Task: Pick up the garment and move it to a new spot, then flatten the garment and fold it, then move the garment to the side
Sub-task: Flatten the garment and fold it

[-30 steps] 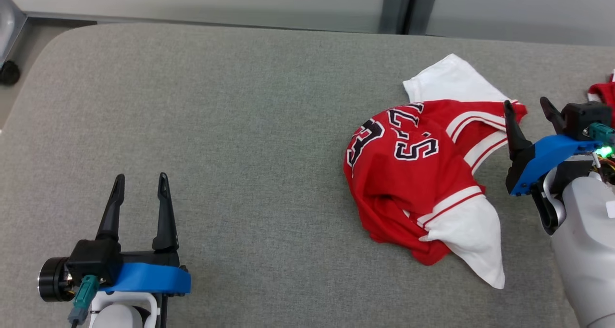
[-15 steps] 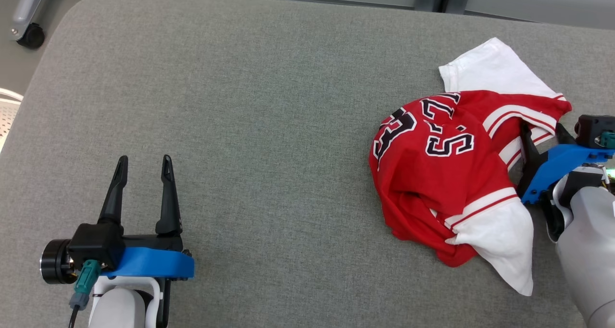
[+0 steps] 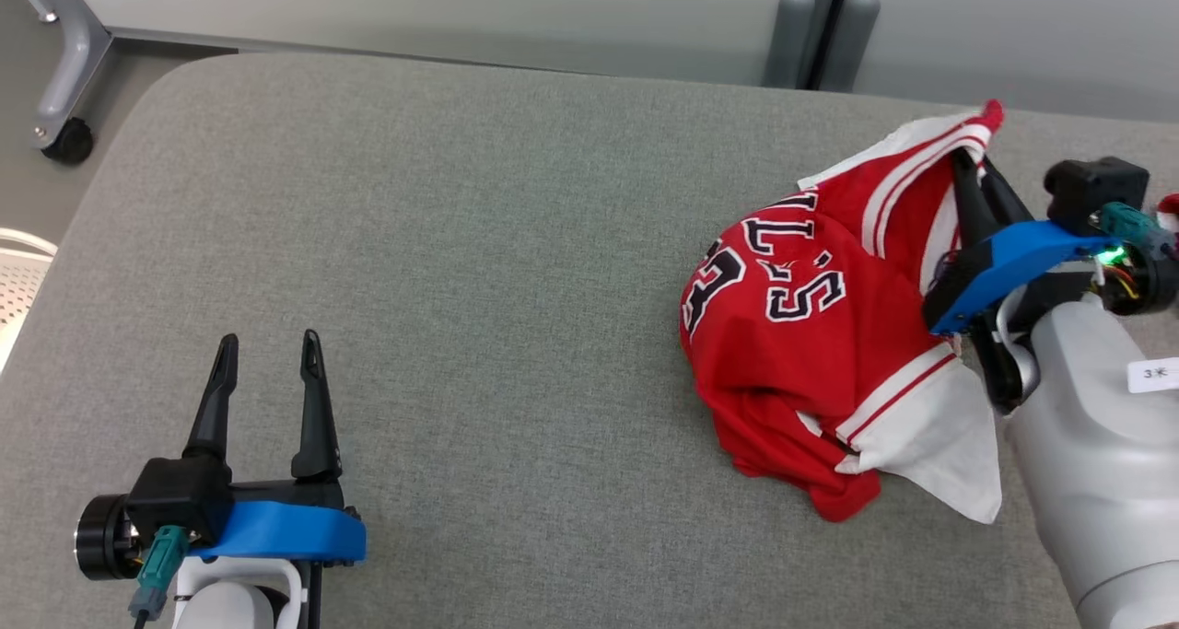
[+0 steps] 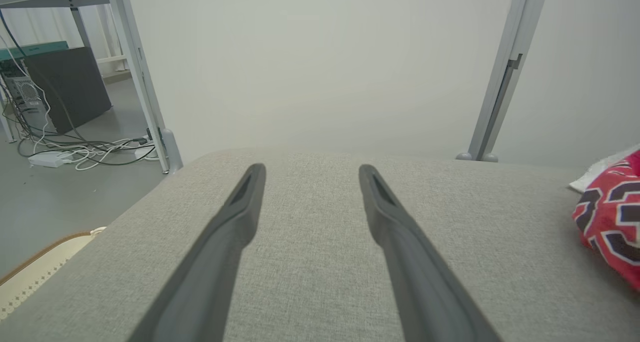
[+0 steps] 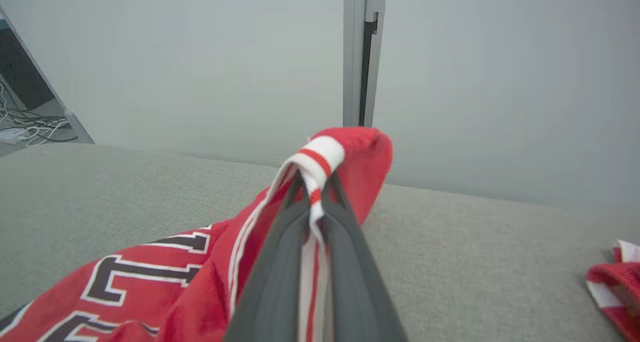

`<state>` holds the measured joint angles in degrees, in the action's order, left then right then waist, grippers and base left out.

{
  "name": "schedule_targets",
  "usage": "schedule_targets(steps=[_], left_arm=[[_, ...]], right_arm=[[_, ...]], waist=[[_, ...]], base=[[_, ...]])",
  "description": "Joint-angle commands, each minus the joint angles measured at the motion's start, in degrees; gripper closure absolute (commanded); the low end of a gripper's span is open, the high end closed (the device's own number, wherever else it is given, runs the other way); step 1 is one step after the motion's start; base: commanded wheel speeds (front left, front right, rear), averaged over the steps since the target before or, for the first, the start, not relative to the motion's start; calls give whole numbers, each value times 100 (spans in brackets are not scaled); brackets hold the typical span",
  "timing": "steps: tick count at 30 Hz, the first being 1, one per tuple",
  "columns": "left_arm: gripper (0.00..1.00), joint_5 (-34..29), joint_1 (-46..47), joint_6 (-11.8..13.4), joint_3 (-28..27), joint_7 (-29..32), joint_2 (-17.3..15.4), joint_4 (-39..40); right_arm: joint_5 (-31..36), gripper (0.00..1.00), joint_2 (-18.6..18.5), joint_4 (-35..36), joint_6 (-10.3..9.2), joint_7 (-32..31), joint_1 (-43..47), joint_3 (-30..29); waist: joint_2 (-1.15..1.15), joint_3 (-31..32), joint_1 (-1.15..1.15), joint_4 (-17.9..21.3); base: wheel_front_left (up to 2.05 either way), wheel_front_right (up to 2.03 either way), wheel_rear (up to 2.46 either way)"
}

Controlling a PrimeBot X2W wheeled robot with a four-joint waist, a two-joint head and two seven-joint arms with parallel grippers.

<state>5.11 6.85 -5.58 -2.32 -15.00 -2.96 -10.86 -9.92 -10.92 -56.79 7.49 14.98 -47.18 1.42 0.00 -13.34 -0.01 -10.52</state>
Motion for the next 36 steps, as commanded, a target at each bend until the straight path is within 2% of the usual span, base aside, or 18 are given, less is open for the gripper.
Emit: schedule_targets(steps=[1, 7, 13, 16, 21, 24, 25, 26, 27, 28, 34, 36], left_arm=[[0, 42, -47, 34, 37, -25, 13, 1], [0, 135, -160, 98, 118, -25, 10, 14], [0, 212, -219, 138, 186, -25, 11, -24], [0, 248, -188, 139, 251, -25, 10, -53], [0, 303, -85, 131, 381, -25, 13, -145], [0, 340, -55, 152, 423, -25, 10, -178], [0, 340, -55, 152, 423, -25, 10, -178], [0, 350, -61, 158, 435, -25, 10, -191], [0, 367, -66, 164, 448, -25, 11, -203], [0, 380, -67, 175, 456, -25, 11, -213], [0, 316, -138, 158, 335, -25, 7, -263], [0, 273, -192, 145, 281, -25, 14, -261]], right_arm=[[-130, 100, 64, 275, 1, 27, 92, 259], [-447, 100, 396, 975, 2, 25, -58, 1477], [-898, 100, 729, 1250, 2, -20, -168, 2710], [-1083, 100, 799, 1268, 2, -66, -120, 3327], [-1808, 100, 781, 1638, 2, -124, 182, 4586], [-2173, 100, 790, 1761, 2, -114, 321, 5121], [-2173, 100, 790, 1761, 2, -114, 321, 5121], [-2271, 73, 789, 1771, 2, -112, 344, 5270], [-2322, 15, 791, 1773, 2, -110, 357, 5411], [-2365, 0, 788, 1750, 2, -101, 371, 5497], [-2480, 0, 794, 1448, 1, -16, 355, 5501], [-2288, 0, 792, 1270, 1, 0, 356, 5431]], waist=[[0, 113, 1, 45], [0, 316, 1, -38], [0, 385, 1, -248], [0, 377, 1, -394], [0, 368, 1, -636], [0, 346, 1, -707], [0, 346, 1, -707], [0, 338, 1, -714], [0, 331, 1, -715], [0, 329, 1, -709], [0, 390, 1, -444], [0, 447, 1, -310]], base=[[0, 0, 0], [0, 0, 0], [0, 0, 0], [0, 0, 0], [0, 0, 0], [0, 0, 0], [0, 0, 0], [0, 0, 0], [0, 0, 0], [0, 0, 0], [0, 0, 0], [0, 0, 0]])
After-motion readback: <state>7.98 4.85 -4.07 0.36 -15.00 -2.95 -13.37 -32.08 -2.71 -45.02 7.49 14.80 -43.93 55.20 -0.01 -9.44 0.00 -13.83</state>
